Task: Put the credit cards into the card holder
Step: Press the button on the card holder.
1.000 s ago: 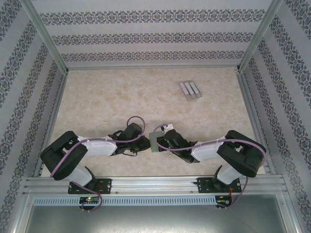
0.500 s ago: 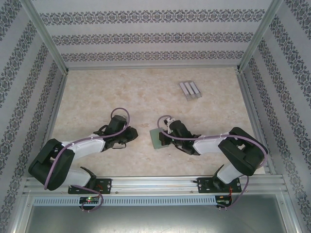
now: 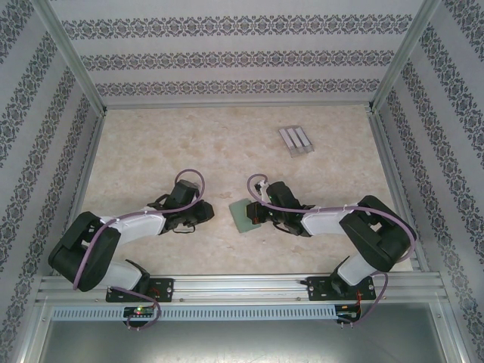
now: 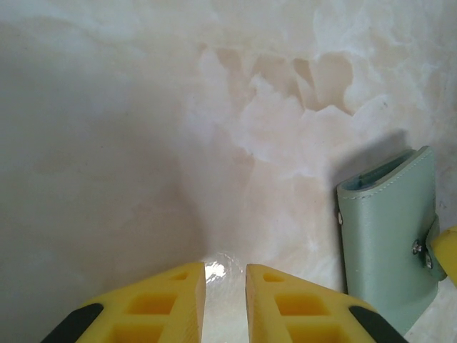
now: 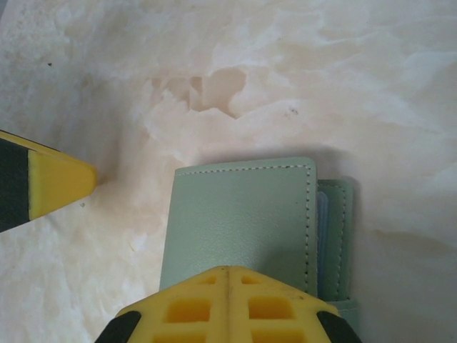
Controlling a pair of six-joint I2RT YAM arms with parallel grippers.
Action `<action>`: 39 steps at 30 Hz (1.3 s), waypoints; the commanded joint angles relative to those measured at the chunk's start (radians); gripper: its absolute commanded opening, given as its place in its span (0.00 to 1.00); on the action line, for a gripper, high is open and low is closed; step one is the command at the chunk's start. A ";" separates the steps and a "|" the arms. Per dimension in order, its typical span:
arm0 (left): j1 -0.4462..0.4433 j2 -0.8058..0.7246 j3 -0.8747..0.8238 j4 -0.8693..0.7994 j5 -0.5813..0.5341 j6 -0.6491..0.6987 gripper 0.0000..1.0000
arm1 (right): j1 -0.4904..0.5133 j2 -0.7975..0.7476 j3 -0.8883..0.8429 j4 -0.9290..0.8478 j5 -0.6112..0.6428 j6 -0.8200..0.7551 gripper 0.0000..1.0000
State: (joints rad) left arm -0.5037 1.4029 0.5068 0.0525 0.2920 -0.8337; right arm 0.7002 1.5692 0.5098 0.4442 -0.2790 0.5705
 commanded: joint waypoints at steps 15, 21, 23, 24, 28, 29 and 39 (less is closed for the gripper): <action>0.006 0.045 -0.045 0.081 0.048 0.004 0.29 | -0.003 -0.041 0.010 0.028 0.028 0.001 0.00; 0.004 0.038 -0.041 0.066 0.039 0.010 0.35 | 0.001 -0.005 0.024 0.042 0.024 -0.001 0.00; 0.005 0.039 -0.043 0.066 0.035 0.008 0.35 | 0.005 0.017 0.024 0.055 0.024 -0.003 0.00; 0.006 0.038 -0.044 0.066 0.034 0.007 0.34 | 0.005 0.026 0.024 0.062 0.024 0.000 0.00; 0.005 0.041 -0.042 0.066 0.035 0.007 0.32 | 0.016 0.056 0.029 0.088 0.031 0.005 0.00; 0.006 0.039 -0.042 0.064 0.035 0.007 0.31 | 0.018 0.062 0.031 0.091 0.036 0.006 0.00; 0.006 0.041 -0.049 0.067 0.028 -0.002 0.29 | 0.020 0.030 0.036 0.100 0.028 0.026 0.00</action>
State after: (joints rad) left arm -0.5018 1.4178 0.4786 0.1055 0.3328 -0.8375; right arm 0.7052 1.6276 0.5282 0.5209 -0.2626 0.5800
